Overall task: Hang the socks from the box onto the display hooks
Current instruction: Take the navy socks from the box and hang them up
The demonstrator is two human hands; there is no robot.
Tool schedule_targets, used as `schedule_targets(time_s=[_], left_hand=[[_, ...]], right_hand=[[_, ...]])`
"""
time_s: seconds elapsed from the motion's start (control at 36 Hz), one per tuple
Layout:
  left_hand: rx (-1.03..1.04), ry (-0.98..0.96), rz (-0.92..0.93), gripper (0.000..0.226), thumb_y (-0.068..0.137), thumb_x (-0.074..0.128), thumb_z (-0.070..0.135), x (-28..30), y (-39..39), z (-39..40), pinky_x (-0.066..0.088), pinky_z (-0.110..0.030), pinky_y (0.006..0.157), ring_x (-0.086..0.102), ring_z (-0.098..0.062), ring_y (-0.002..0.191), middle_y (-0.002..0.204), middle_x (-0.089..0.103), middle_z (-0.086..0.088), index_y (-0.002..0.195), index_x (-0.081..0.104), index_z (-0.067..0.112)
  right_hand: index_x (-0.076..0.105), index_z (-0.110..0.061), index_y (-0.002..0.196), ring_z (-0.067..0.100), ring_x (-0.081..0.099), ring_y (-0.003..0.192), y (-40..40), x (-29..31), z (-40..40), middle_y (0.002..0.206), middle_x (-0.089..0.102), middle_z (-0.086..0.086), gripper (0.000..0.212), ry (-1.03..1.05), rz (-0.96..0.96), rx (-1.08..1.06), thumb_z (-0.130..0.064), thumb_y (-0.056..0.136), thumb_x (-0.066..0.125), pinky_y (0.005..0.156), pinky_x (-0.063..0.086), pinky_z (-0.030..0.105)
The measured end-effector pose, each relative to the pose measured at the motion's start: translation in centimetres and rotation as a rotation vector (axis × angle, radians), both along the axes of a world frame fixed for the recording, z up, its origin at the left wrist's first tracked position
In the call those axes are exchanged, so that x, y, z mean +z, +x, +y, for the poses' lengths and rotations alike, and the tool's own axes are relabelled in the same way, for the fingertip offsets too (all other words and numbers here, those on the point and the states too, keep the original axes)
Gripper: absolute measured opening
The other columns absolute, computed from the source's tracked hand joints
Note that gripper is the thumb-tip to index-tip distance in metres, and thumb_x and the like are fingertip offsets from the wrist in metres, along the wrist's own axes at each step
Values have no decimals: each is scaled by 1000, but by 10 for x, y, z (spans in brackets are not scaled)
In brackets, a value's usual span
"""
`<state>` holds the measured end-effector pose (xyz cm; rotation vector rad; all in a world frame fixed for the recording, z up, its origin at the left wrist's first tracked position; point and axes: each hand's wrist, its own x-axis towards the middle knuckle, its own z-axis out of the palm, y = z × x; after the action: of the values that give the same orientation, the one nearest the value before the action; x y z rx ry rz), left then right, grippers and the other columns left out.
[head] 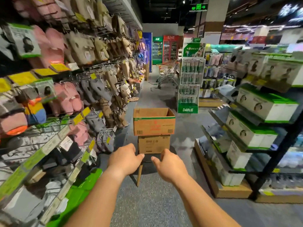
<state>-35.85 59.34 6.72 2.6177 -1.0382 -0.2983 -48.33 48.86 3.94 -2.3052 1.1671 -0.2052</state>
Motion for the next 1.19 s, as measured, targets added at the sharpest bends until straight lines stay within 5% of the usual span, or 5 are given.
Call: schedule_targets(time_s=[0.22, 0.42, 0.56, 0.72, 1.19], left_hand=[[-2, 17, 12, 47, 98, 53, 54, -26, 102, -132, 50, -34, 82, 61, -25, 108, 111, 65, -2, 129, 54, 19], [71, 69, 45, 47, 98, 52, 55, -50, 177, -237, 51, -34, 83, 62, -25, 110, 121, 65, -2, 128, 55, 19], [94, 93, 74, 29, 100, 49, 51, -59, 227, -297, 41, -31, 69, 62, -26, 104, 101, 61, 1, 106, 51, 22], [127, 60, 109, 24, 98, 55, 47, -86, 313, -366, 48, -33, 82, 63, -28, 109, 113, 68, -4, 99, 51, 23], [44, 179, 245, 29, 100, 53, 34, -165, 512, -544, 47, -34, 83, 61, -29, 111, 119, 66, -10, 119, 57, 12]], right_hand=[[50, -18, 119, 27, 61, 110, 101, -29, -134, 119, 63, 4, 43, 38, -27, 17, -54, 95, 49, 88, 50, 38], [51, -19, 117, 26, 62, 108, 181, -51, -247, 117, 65, 4, 40, 43, 48, 93, -53, 95, 49, 87, 51, 36], [50, -16, 116, 28, 61, 110, 242, -60, -313, 118, 65, 7, 39, 63, 126, 154, -51, 97, 48, 84, 48, 33], [52, -14, 119, 28, 63, 108, 319, -83, -383, 117, 66, 9, 40, 40, 145, 195, -48, 98, 47, 81, 47, 31], [54, -15, 120, 27, 62, 108, 522, -145, -542, 119, 64, 8, 45, 194, 262, 98, -52, 95, 50, 89, 51, 34]])
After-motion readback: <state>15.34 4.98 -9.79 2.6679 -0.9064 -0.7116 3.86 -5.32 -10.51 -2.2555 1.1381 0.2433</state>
